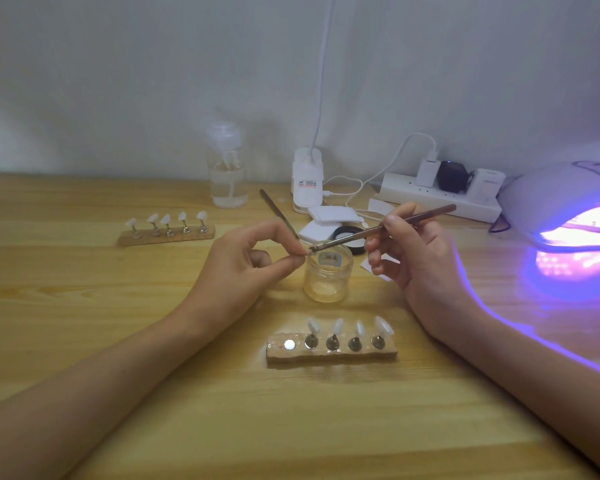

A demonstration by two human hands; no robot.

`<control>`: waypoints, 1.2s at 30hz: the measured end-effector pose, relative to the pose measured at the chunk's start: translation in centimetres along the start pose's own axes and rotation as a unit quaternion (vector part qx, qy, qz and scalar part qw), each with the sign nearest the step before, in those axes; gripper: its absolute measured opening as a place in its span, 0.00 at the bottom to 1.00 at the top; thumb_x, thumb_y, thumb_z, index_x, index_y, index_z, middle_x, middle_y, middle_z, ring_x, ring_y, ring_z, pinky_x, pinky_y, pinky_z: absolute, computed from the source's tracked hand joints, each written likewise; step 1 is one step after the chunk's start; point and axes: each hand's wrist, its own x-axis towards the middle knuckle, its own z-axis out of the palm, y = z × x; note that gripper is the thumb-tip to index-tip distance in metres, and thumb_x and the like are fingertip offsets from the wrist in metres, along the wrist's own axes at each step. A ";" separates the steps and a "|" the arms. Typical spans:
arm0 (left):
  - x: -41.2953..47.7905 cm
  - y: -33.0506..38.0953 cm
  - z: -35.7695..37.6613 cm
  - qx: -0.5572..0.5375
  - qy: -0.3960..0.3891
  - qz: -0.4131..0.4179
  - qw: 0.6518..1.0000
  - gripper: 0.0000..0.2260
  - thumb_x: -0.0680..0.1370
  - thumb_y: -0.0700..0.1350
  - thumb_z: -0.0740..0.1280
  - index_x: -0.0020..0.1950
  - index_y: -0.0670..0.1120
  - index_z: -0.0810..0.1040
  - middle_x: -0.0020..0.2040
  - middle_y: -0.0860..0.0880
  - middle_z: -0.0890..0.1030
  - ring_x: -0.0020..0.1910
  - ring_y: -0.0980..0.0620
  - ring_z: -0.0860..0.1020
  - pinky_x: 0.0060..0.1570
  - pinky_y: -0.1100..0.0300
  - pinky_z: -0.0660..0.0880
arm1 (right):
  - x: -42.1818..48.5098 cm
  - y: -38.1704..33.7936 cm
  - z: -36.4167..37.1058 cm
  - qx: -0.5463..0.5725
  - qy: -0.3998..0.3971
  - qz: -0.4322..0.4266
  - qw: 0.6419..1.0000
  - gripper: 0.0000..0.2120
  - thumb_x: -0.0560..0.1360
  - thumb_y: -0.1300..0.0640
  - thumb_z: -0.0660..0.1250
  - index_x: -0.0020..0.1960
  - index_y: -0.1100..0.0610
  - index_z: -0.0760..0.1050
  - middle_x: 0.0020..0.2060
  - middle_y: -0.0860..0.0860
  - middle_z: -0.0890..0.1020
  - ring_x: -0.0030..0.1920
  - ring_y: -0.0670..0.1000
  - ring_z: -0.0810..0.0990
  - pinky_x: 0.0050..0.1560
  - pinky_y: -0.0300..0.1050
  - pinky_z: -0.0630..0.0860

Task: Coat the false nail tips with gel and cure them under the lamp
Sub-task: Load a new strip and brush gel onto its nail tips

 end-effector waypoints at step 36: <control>0.1 -0.1 0.1 -0.007 -0.006 0.008 1.000 0.04 0.73 0.45 0.72 0.40 0.48 0.78 0.44 0.47 0.80 0.23 0.56 0.67 0.24 0.67 0.66 | -0.2 -0.1 -0.1 -0.026 0.028 -0.018 0.999 0.06 0.81 0.59 0.63 0.44 0.54 0.71 0.32 0.52 0.81 0.31 0.49 0.79 0.31 0.38 0.76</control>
